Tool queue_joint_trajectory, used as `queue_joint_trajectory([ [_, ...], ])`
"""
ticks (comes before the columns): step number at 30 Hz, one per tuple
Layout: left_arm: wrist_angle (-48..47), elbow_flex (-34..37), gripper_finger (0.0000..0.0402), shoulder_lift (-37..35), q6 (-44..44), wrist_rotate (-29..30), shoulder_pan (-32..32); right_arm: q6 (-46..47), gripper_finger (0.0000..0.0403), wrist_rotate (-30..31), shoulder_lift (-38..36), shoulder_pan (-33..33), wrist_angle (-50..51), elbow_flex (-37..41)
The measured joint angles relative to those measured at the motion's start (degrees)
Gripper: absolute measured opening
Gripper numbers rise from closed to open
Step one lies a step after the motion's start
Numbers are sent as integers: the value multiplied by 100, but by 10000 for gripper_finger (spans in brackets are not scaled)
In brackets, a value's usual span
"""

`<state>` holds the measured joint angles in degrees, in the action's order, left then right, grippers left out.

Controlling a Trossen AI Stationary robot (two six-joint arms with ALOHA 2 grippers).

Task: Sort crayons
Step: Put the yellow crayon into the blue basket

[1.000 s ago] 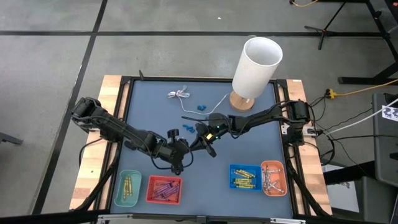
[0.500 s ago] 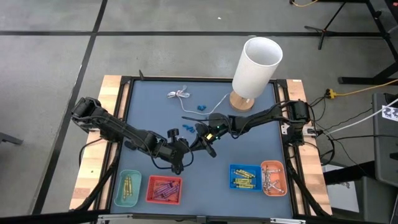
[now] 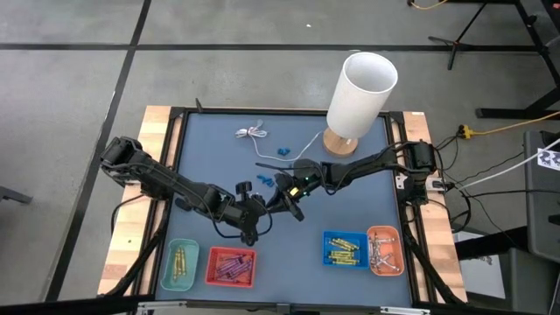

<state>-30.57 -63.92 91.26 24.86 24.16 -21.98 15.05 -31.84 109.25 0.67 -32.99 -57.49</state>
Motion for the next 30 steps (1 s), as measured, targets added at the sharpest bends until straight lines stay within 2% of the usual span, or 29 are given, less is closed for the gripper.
queue_joint_trajectory([
  [3,-18,0,9,-15,1,-120,-6,11,110,-57,-2,11,0,0],
  [6,-110,0,9,-117,119,-694,-58,16,122,-447,-40,71,-14,0],
  [11,-600,-7,9,-420,1267,-2345,-312,259,124,-1277,-44,177,13,0],
  [15,-1097,-8,9,-622,2498,-3764,-754,385,124,-1299,-46,172,215,-2],
  [19,-1613,-9,13,-665,3501,-4661,-1301,382,124,-1245,-46,162,302,-2],
  [23,-2132,-9,19,-667,4649,-4935,-1882,382,124,-1221,-46,162,306,-2],
  [30,-2458,-9,21,-667,6044,-4520,-2749,378,124,-1215,-46,162,314,-2],
])
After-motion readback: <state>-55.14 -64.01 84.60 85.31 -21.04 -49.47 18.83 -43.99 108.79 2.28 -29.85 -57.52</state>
